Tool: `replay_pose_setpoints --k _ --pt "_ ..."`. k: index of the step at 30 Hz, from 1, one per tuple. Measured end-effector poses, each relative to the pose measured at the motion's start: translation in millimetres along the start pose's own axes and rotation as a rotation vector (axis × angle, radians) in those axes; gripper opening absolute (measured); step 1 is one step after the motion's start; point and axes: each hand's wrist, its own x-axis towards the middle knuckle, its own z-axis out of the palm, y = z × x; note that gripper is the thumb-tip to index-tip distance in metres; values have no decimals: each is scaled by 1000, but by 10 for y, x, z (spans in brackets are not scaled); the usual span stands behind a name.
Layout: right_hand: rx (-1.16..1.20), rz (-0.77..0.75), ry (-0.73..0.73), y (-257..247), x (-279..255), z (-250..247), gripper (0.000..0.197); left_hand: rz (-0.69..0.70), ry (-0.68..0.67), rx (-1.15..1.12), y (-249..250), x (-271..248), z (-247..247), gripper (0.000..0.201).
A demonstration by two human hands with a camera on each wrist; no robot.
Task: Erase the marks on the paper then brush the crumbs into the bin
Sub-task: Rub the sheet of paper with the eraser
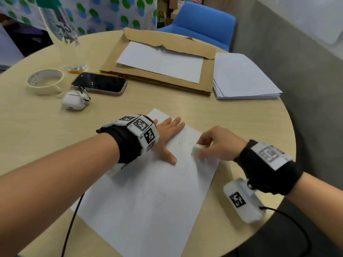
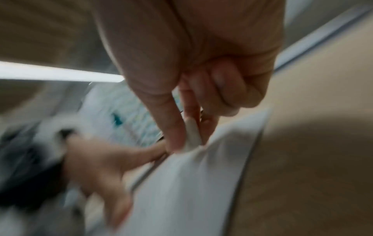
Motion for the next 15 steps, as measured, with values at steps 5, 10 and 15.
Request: replay_pose_setpoints --k 5,10,15 --pt "1449 294 82 155 -156 -52 13 72 39 -101 29 -88 -65 112" --pt "1883 216 -156 -124 -373 366 20 -41 108 -23 -124 -233 -60 118" --pt "1747 170 -457 -403 -471 764 27 -105 -31 50 -247 -310 15 122"
